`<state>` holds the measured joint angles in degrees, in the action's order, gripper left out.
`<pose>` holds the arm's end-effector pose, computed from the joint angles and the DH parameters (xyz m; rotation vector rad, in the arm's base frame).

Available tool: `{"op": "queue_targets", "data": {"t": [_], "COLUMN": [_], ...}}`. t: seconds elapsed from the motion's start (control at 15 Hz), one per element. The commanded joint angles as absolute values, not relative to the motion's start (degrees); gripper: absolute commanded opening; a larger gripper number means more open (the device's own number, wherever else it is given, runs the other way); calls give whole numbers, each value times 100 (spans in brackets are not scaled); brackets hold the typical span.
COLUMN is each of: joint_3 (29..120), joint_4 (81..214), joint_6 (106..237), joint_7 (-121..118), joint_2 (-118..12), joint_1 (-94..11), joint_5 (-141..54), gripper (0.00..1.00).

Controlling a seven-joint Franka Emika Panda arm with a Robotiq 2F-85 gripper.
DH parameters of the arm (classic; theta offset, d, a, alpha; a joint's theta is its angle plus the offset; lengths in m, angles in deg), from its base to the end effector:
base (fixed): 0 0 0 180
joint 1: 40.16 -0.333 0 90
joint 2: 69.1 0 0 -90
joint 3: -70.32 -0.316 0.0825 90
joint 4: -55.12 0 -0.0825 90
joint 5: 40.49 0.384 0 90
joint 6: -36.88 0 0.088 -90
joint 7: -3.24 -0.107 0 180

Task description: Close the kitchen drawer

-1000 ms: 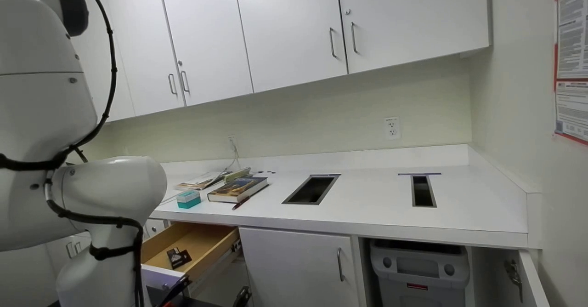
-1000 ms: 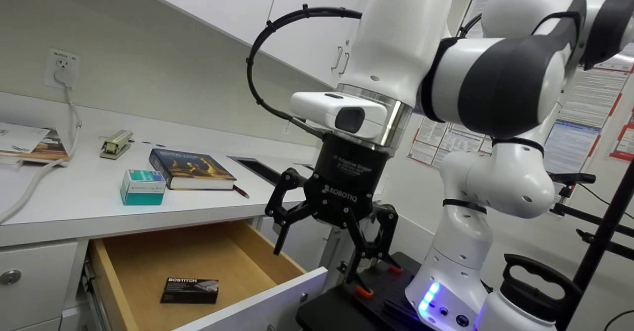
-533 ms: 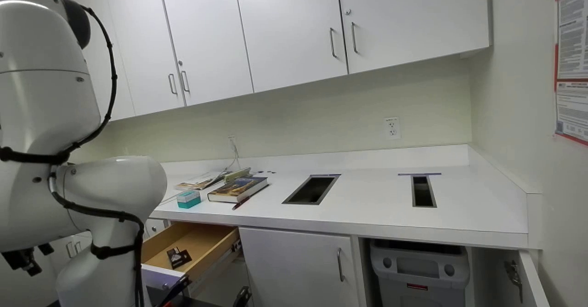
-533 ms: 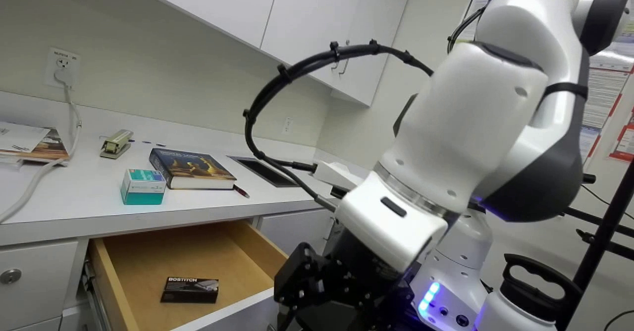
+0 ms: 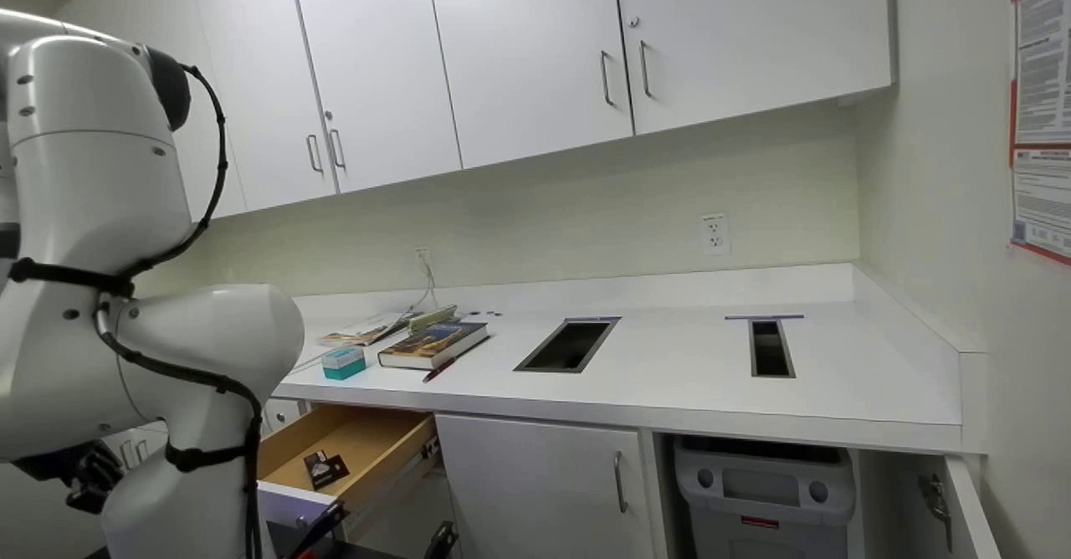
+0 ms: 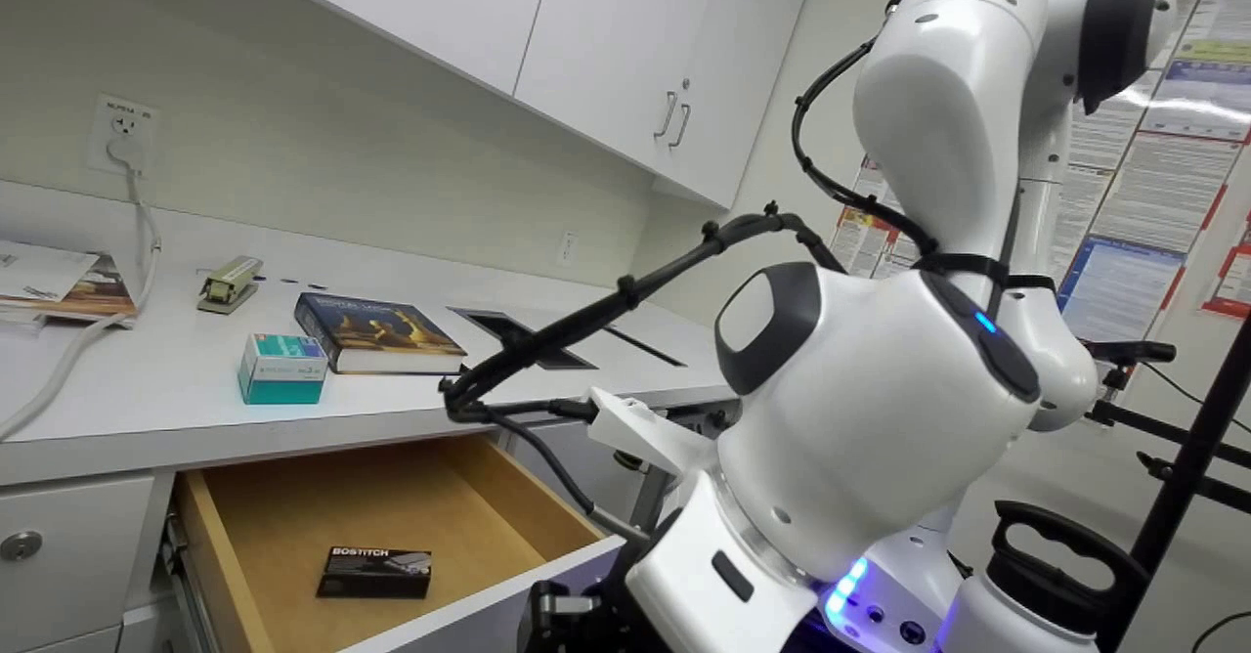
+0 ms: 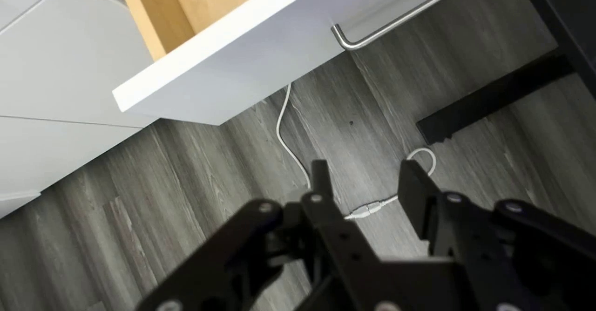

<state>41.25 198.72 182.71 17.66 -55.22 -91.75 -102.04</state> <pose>0.0493 0.4403 0.1871 0.7303 2.6465 0.1882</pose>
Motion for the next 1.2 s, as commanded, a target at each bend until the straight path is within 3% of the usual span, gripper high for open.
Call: {"op": "queue_targets", "data": {"t": [0.0,0.13,0.2,0.27,0.33,0.6,1.13], "joint_3": [4439,4554,4597,4433,4480,4520,4987], "joint_4": [19355,19104,18984,19319,19199,19015,18323], "joint_6": [18190,18090,18028,18199,18174,18165,16786], "joint_7": [1088,835,766,1022,968,968,393], "joint_2": [-4701,-4319,-4144,-4504,-4324,-4078,-3336], "joint_1": [-9306,-9310,-9307,-9131,-9131,-9148,-9350], "joint_5": [-11286,-11721,-11853,-11581,-11690,-11747,-12965], "gripper": [12,0,0,6,1,0,0]}}
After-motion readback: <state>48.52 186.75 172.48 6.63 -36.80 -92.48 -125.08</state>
